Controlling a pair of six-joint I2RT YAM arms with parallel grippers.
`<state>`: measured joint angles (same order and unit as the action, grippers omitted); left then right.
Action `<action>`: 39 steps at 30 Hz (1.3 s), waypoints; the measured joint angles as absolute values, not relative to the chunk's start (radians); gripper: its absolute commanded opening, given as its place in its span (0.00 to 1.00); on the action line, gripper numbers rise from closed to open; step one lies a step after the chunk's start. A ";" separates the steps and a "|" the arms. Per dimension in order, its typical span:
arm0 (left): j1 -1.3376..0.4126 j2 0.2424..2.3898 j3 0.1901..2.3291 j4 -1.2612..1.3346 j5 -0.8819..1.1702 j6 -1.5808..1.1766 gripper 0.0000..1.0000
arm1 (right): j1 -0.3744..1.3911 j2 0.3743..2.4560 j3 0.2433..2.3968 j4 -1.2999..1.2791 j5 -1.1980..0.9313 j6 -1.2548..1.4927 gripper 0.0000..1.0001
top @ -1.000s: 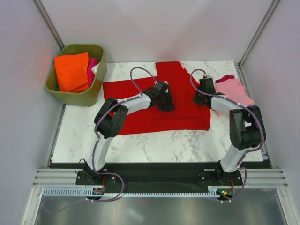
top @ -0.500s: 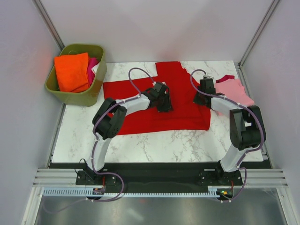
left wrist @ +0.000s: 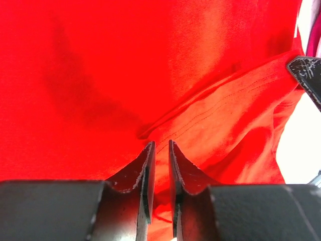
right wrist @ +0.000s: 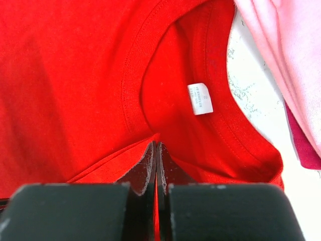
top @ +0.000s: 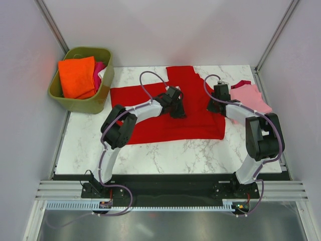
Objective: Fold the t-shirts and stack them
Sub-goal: Fold the tshirt
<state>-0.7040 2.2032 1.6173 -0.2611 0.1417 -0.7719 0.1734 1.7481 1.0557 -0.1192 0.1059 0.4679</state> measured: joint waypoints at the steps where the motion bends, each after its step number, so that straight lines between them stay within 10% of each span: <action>1: -0.705 2.206 1.622 -0.263 0.142 -0.772 0.28 | 0.173 1.748 1.055 -0.119 0.106 0.468 0.00; 21: -0.706 2.202 1.608 -0.286 0.100 -0.772 0.43 | 0.166 1.747 1.053 -0.119 0.102 0.468 0.00; 39: -0.711 2.212 1.650 -0.307 0.108 -0.772 0.22 | 0.166 1.747 1.038 -0.112 0.102 0.474 0.00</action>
